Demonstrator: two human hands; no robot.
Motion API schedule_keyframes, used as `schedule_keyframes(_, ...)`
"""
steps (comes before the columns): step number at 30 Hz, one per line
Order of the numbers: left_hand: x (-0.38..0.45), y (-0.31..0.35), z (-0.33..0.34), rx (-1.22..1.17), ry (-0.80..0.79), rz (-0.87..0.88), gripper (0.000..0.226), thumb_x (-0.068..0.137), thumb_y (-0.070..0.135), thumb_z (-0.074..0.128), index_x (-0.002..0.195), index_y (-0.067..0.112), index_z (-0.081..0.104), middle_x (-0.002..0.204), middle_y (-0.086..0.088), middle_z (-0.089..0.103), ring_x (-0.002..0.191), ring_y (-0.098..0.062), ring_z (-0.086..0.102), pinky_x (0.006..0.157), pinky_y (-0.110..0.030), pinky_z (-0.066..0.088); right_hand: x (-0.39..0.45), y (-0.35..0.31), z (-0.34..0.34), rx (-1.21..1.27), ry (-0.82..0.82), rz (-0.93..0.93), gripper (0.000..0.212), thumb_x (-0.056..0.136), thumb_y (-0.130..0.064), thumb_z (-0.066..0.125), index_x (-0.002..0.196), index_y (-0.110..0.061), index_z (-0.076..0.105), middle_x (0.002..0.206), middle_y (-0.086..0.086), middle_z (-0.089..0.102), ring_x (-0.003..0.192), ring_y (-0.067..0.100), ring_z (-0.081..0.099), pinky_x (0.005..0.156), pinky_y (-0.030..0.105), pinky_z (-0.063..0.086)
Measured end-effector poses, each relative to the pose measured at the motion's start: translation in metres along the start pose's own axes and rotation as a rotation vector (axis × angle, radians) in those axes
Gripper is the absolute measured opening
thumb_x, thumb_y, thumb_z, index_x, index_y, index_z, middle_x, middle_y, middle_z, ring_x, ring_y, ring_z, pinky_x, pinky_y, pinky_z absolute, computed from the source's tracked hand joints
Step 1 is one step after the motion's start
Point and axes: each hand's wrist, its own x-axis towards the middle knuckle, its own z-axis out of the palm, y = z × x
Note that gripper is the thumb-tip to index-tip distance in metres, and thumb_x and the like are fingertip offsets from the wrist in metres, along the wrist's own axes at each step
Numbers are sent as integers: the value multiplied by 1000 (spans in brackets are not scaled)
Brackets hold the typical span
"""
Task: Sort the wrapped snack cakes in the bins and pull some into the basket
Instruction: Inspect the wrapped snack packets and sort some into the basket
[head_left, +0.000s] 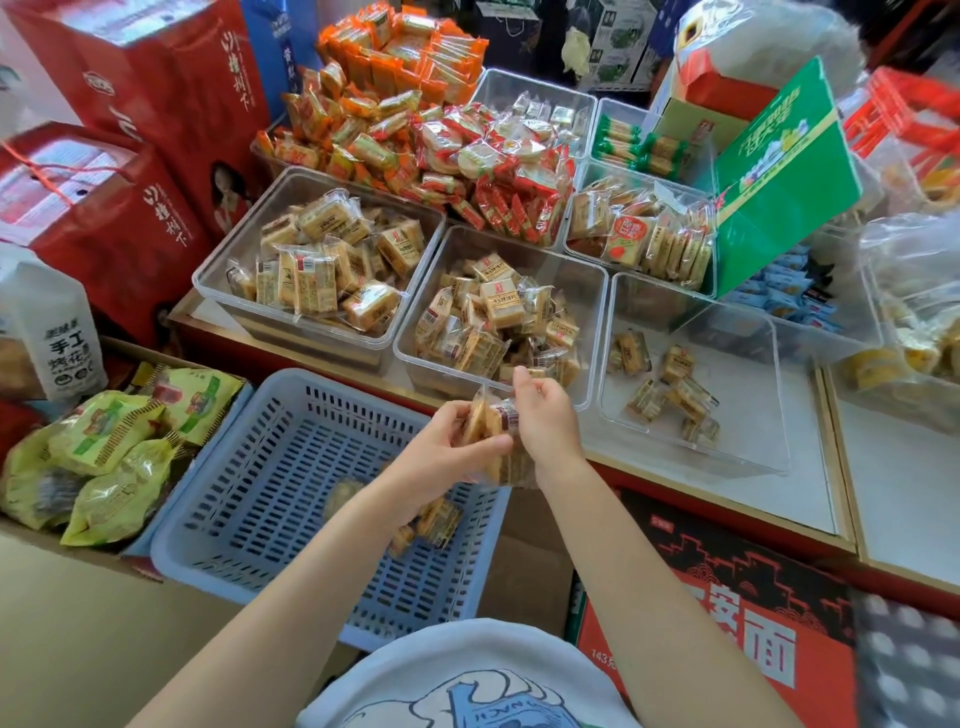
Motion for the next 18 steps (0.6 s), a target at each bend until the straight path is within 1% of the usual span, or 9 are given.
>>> schedule_keyframes(3,16,5,8,-41,80,-11,52,88,36,79,131,25,52,114,1,70,95,-11,71,70,-23,56,13,-1,6,190,-56,135,33,101,-57,43,103,-25,52,114,10,64,109,28,64,98,53,53)
schedule_keyframes(7,40,20,8,-387,163,-32,23,99,30,66,116,15,67,96,-3,79,84,-14,76,66,-25,57,30,9,-1,273,-214,128,85,72,-85,54,125,-19,58,122,11,71,111,28,69,98,54,55)
schedule_keyframes(9,53,27,7,-380,173,-42,24,100,34,63,114,16,71,98,-6,79,82,-15,76,65,-26,59,34,12,-2,235,-317,118,91,73,-89,58,135,-22,58,127,5,70,116,26,68,102,54,53)
schedule_keyframes(10,61,32,7,-342,167,-66,27,100,39,63,111,17,73,101,-9,79,85,-17,76,71,-31,62,37,12,-3,228,-339,137,94,69,-89,62,138,-24,57,131,2,68,119,26,66,103,53,53)
schedule_keyframes(12,80,33,0,-199,146,-144,42,96,59,60,103,21,78,101,-9,79,92,-23,76,88,-42,61,46,15,-4,239,-327,156,92,69,-84,64,137,-22,56,128,3,70,114,26,69,96,47,58)
schedule_keyframes(14,98,33,-16,24,163,-149,69,90,81,43,99,24,80,98,-2,79,95,-23,73,89,-39,57,56,17,-7,203,-290,133,72,83,-72,58,128,-16,60,115,7,74,99,24,74,76,34,61)
schedule_keyframes(15,108,30,-26,190,204,-84,82,87,87,34,103,21,80,101,-1,75,99,-22,69,88,-36,53,63,18,-9,157,-261,127,61,90,-66,56,125,-16,61,113,7,75,95,21,73,70,28,59)
schedule_keyframes(16,119,25,-37,364,252,3,88,88,87,31,114,17,77,110,-3,70,109,-23,63,92,-37,48,67,15,-12,116,-234,113,52,94,-61,56,124,-18,61,115,5,73,94,15,71,67,22,55)
schedule_keyframes(18,135,15,-60,750,401,132,74,99,68,40,145,11,55,150,-11,49,144,-27,38,116,-42,30,81,7,-15,45,-187,54,42,96,-53,61,127,-25,54,121,-6,67,95,-2,60,70,14,47)
